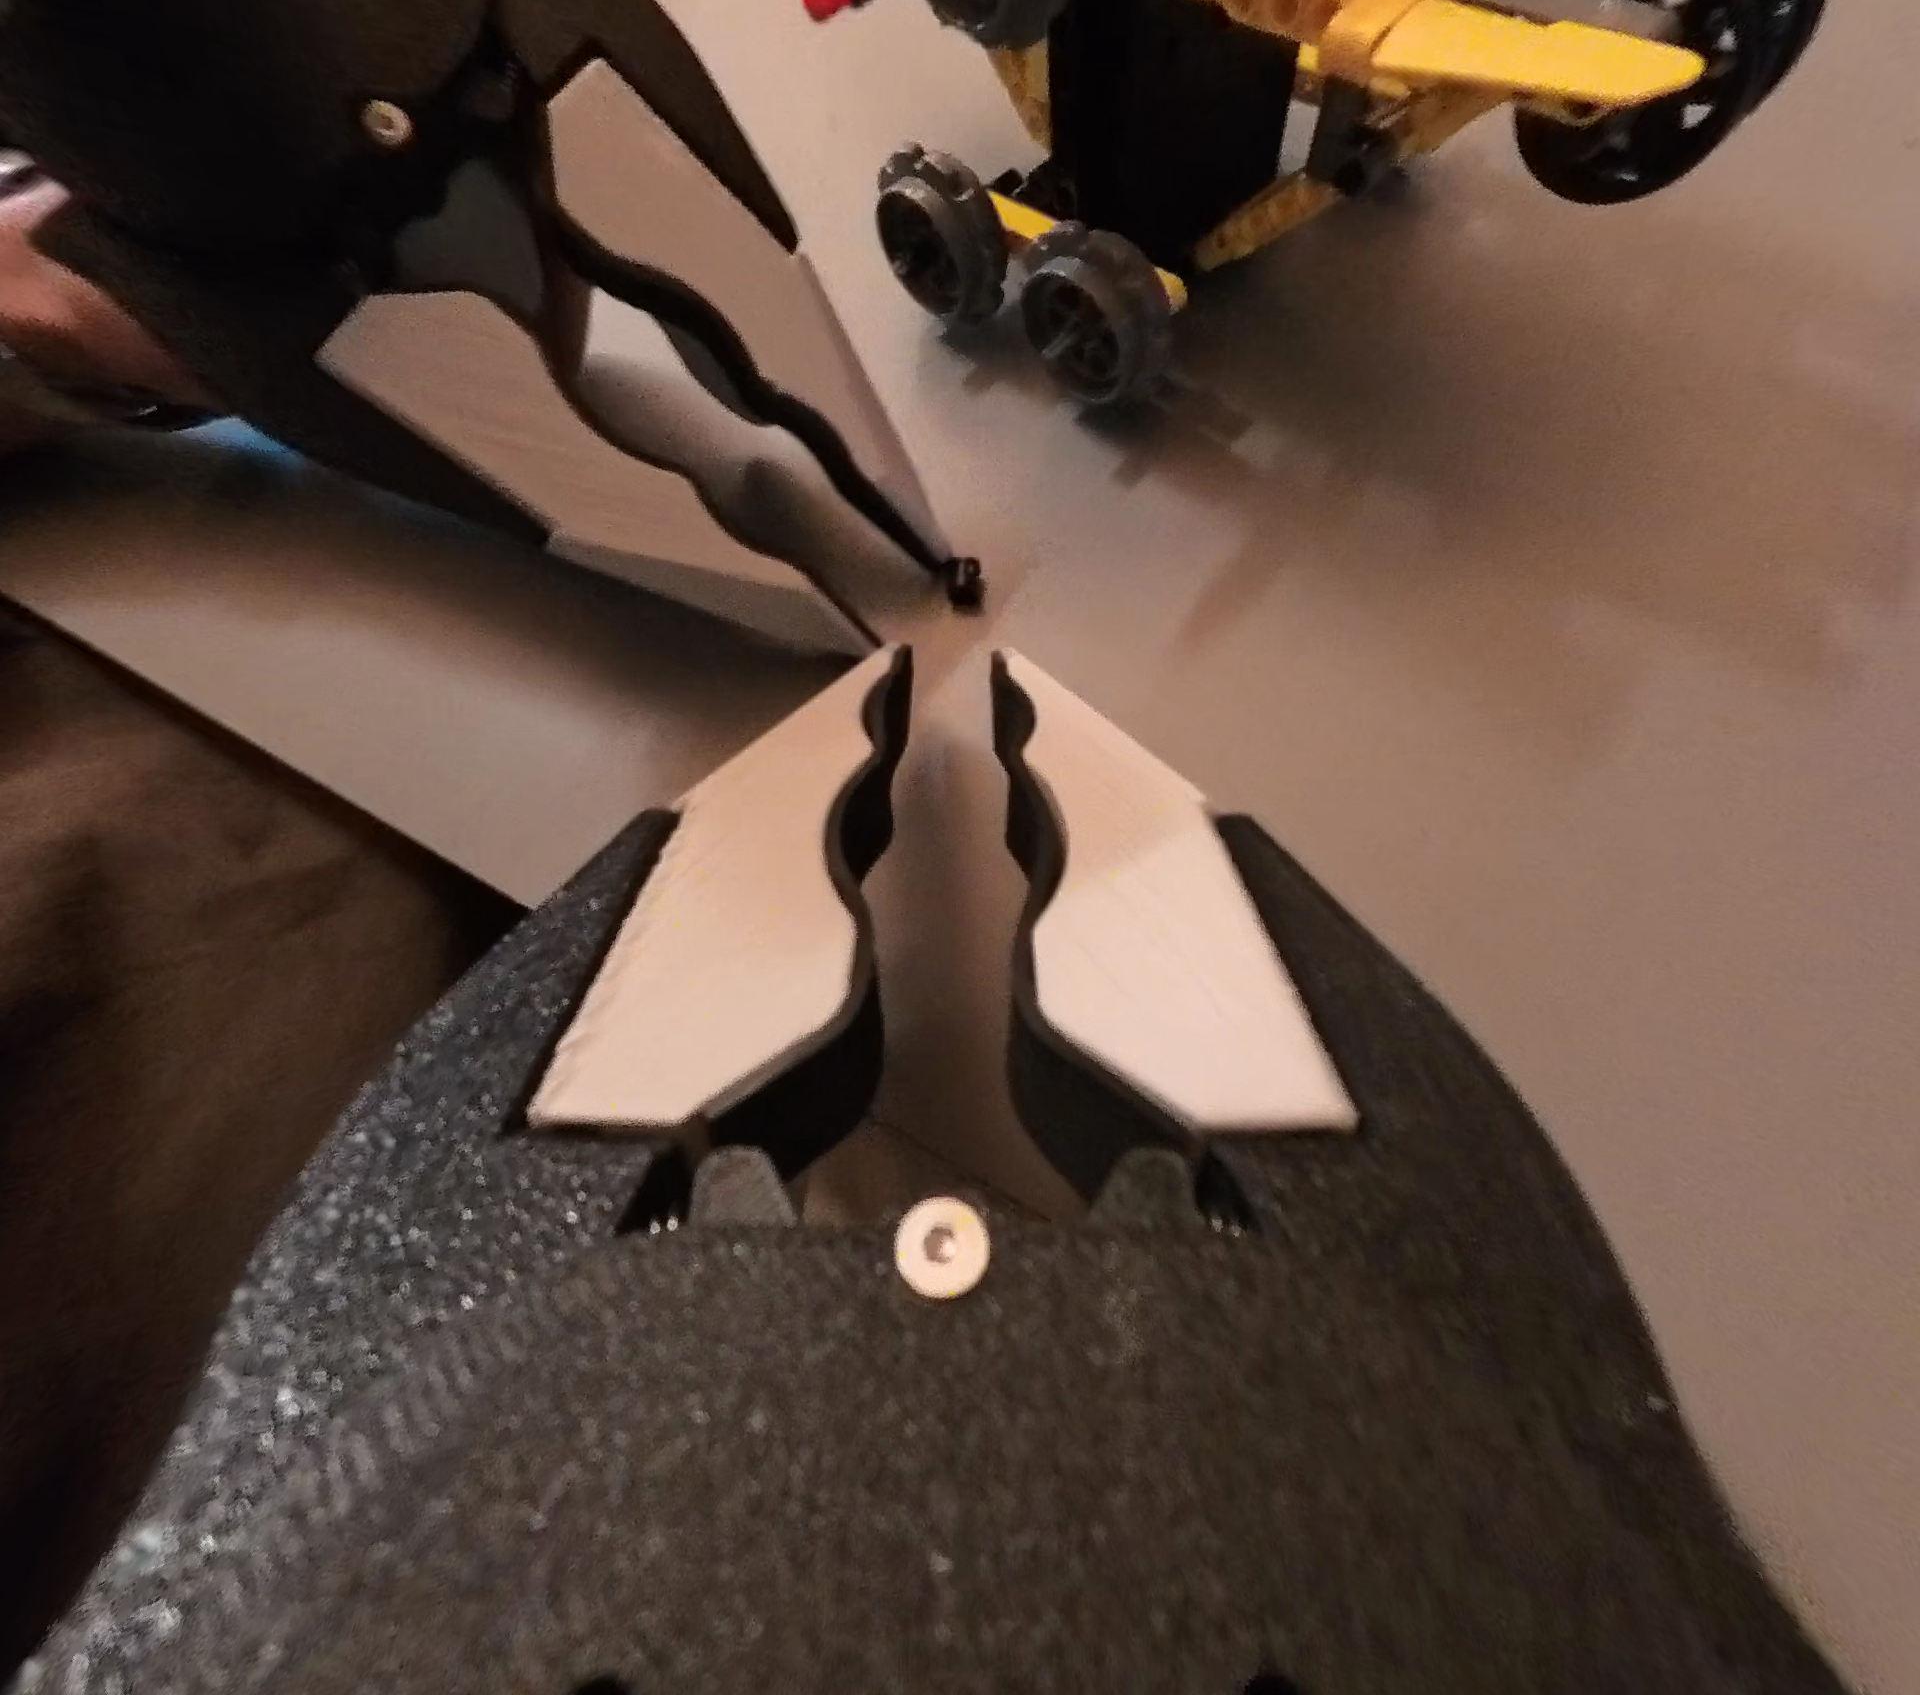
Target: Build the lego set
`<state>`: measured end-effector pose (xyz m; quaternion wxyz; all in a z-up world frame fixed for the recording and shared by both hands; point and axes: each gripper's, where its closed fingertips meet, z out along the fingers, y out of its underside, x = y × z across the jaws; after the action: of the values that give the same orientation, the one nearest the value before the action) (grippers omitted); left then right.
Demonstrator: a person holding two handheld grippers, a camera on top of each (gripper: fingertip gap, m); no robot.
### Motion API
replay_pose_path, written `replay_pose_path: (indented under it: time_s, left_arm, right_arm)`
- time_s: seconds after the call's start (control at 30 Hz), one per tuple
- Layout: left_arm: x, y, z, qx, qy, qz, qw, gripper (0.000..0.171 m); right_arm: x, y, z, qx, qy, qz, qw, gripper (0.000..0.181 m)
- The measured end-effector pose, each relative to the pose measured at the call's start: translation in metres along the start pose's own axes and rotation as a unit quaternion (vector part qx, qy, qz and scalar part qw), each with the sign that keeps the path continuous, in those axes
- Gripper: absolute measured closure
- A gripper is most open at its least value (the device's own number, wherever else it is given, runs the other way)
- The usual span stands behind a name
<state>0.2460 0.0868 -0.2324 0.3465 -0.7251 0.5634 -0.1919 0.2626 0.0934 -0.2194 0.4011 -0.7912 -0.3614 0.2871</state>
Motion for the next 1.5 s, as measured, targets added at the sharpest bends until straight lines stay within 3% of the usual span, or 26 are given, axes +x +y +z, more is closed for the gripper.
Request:
replay_pose_path:
  time_s: [0.17,0.3,0.53,0.83,0.97,1.23,1.37,1.5]
  left_arm:
    - [0.003,0.001,-0.003,0.003,-0.022,0.021,1.0,0.151]
    - [-0.006,-0.002,0.0,0.004,-0.024,-0.007,1.0,0.138]
    - [0.008,-0.003,-0.001,0.009,0.019,0.003,1.0,0.128]
    - [0.016,-0.003,-0.002,0.009,0.038,0.009,0.999,0.124]
    - [0.015,-0.003,-0.002,0.008,0.036,0.004,0.999,0.121]
    - [0.016,-0.003,-0.002,0.008,0.036,0.003,0.999,0.12]
    - [0.013,-0.006,-0.006,0.024,0.029,-0.002,0.999,0.121]
    - [0.004,-0.017,-0.018,0.074,0.025,-0.039,0.996,0.119]
  right_arm:
    - [-0.002,-0.001,-0.003,0.018,0.009,0.008,1.0,0.166]
    - [0.008,-0.001,-0.002,0.0,0.047,-0.016,0.999,0.165]
    - [0.007,-0.005,0.012,-0.04,0.086,-0.091,0.991,0.165]
    - [0.004,0.0,0.022,-0.079,0.053,-0.123,0.988,0.172]
    - [0.006,-0.001,0.021,-0.094,0.047,-0.162,0.981,0.166]
    - [0.001,-0.002,0.026,-0.099,-0.022,-0.183,0.978,0.175]
    - [0.004,-0.009,0.024,-0.063,-0.018,-0.172,0.983,0.175]
    - [-0.012,-0.043,-0.002,0.093,-0.051,-0.169,0.98,0.175]
